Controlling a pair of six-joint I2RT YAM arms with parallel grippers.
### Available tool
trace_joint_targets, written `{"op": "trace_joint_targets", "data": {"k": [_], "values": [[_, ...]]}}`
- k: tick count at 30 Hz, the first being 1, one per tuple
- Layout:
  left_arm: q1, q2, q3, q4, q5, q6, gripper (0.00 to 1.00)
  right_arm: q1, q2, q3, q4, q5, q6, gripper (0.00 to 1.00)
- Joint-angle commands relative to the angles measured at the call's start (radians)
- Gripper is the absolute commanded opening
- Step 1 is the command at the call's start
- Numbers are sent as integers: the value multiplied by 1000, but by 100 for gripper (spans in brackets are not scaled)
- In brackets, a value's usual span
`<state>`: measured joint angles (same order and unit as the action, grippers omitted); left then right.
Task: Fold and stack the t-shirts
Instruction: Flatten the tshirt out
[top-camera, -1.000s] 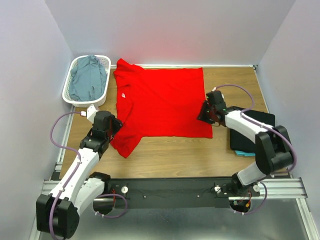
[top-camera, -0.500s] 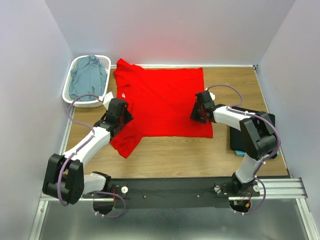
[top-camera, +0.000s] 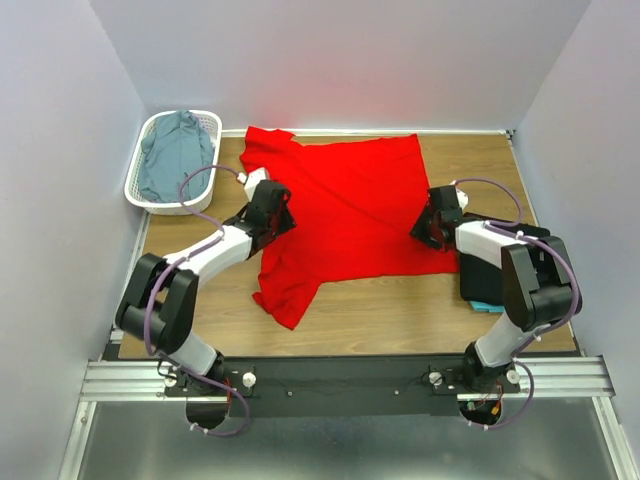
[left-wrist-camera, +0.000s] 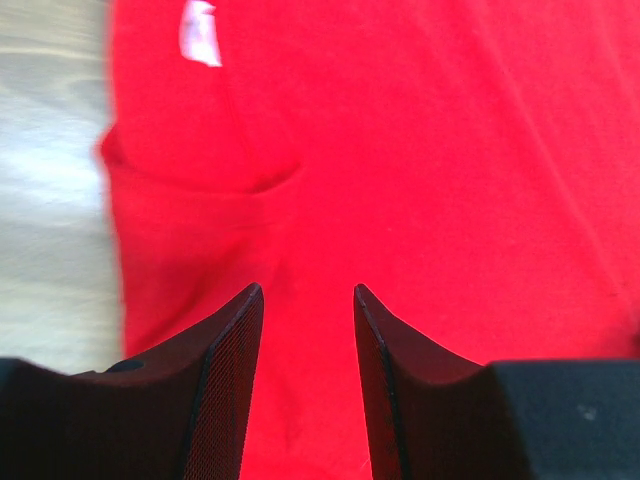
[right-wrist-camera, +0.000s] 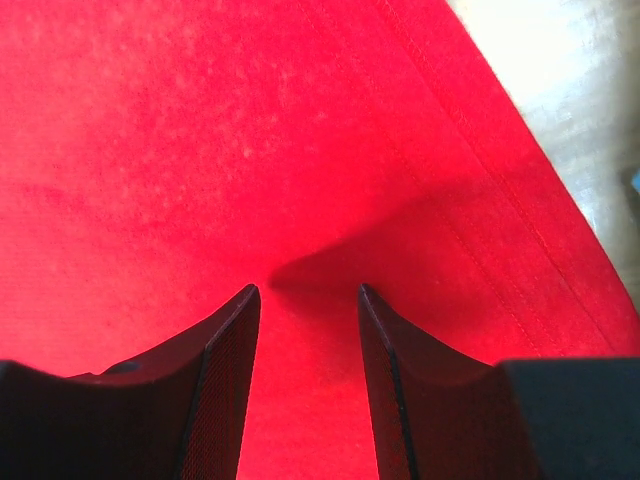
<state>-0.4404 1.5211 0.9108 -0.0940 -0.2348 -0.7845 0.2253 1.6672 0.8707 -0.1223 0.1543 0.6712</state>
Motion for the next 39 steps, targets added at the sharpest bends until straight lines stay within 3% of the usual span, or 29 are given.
{"op": "trace_joint_targets", "data": {"k": [1, 12, 25, 30, 35, 39], "values": [[-38, 74, 82, -4, -35, 34, 49, 0, -10, -71, -86, 36, -24, 52], [-73, 335, 339, -168, -205, 133, 51, -3, -69, -81, -80, -30, -21, 52], [-86, 427, 375, -263, -304, 136, 50, -3, -73, -53, -77, -73, -28, 52], [-84, 425, 378, -277, -320, 129, 32, -1, -83, -55, -76, -82, -32, 51], [-67, 415, 367, -299, -336, 111, 6, -3, -99, -61, -74, -91, -36, 51], [-34, 315, 303, -288, -334, 77, 0, -1, -118, -65, -76, -94, -44, 51]]}}
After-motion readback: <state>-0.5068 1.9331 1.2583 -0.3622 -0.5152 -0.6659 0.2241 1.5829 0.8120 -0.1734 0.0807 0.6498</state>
